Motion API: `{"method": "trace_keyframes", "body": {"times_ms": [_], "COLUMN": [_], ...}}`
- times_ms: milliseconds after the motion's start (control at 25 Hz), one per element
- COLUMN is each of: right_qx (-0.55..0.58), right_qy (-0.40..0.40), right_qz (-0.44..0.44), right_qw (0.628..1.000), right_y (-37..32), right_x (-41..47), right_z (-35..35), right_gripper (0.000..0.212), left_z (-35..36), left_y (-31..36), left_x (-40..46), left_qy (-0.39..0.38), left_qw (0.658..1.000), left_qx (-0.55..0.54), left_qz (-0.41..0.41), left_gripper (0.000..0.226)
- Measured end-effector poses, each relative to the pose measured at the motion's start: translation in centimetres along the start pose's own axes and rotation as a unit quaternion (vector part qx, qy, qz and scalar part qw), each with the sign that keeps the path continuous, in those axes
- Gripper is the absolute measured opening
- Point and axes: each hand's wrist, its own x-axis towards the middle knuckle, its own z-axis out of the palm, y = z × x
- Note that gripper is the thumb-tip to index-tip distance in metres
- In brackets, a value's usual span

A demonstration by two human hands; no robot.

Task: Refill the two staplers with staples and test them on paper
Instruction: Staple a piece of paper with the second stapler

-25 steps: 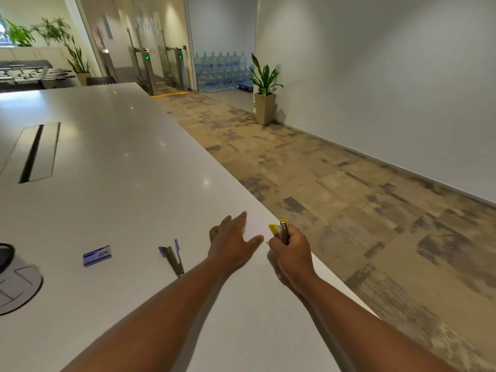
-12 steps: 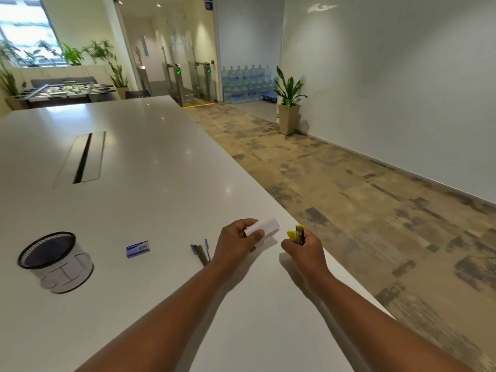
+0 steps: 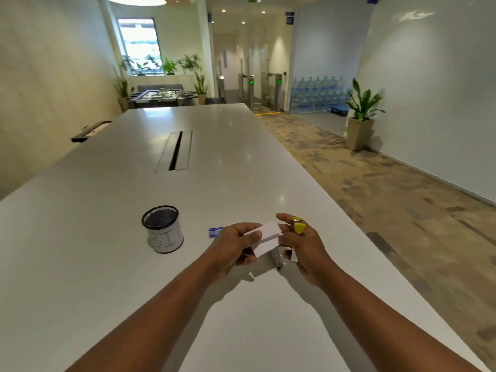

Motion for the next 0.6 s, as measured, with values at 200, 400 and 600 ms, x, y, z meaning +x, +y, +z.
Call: {"method": "trace_keyframes", "body": {"times_ms": [200, 400, 600], "right_qx": [-0.077, -0.052, -0.049], "right_qy": [-0.042, 0.004, -0.049], "right_qz": [-0.024, -0.034, -0.018], "right_qw": [0.996, 0.998, 0.997], "right_y": [0.5, 0.9, 0.7], "right_x": [-0.2, -0.2, -0.8], "right_z": [4.3, 6.1, 6.6], "right_gripper": [0.023, 0.023, 0.012], "left_z": [-3.8, -5.6, -5.8], "left_y": [0.4, -0.1, -0.4], "left_x": [-2.8, -3.9, -4.1], "left_qy": [-0.008, 0.025, 0.107], "left_qw": [1.0, 0.999, 0.994], "left_qx": [-0.002, -0.01, 0.001], "left_qz": [-0.013, 0.018, 0.033], "left_gripper": [0.038, 0.018, 0.019]}}
